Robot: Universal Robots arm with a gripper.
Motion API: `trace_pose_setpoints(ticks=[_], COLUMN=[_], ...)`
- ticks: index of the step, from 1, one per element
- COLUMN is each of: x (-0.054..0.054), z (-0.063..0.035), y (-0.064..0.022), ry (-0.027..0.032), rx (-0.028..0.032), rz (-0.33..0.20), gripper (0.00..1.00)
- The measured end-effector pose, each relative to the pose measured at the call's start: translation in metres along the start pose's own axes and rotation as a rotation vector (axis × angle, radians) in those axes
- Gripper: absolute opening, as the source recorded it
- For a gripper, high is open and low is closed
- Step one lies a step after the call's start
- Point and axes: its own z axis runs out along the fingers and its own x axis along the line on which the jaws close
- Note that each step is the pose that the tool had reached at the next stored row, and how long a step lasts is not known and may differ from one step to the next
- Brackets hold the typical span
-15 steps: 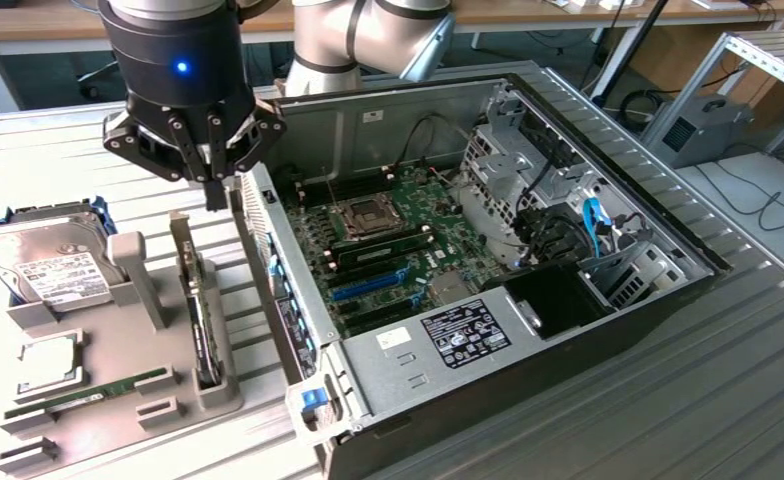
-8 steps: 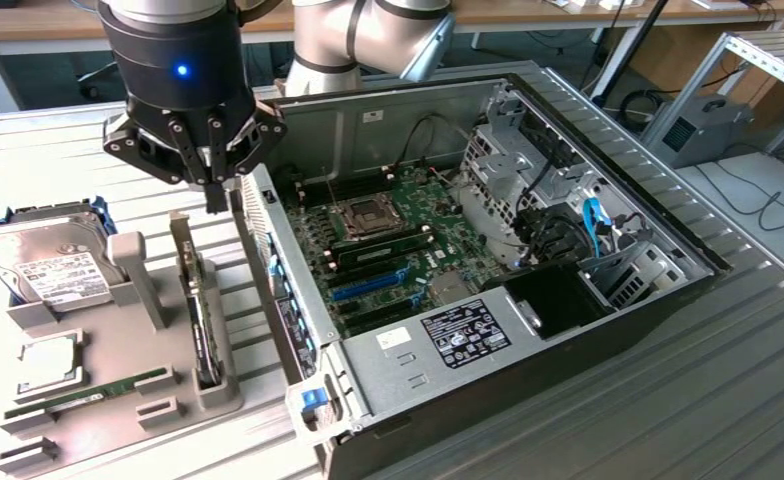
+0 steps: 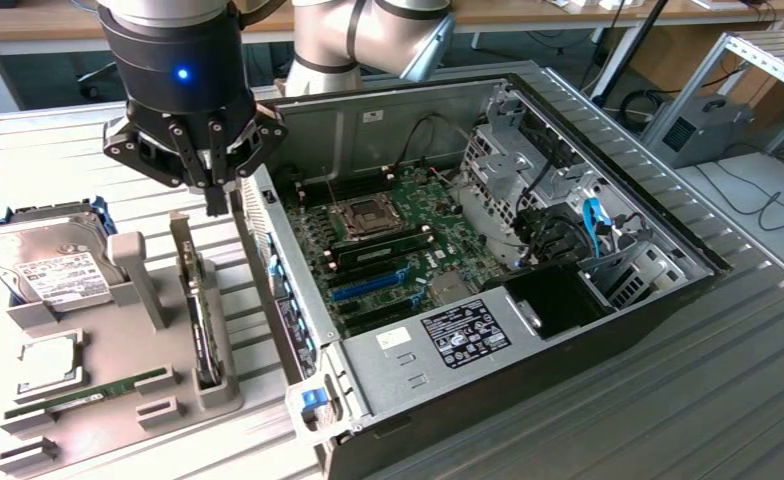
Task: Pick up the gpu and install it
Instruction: 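Reach for the gpu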
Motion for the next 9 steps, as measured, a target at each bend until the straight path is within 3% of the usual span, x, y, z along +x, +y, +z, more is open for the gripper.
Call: trace_pose_setpoints(ticks=[9], x=[0.0001], z=[0.0007], y=[-0.0034], ry=[0.0000], rx=[0.0001], rz=[0.000], gripper=[0.11])
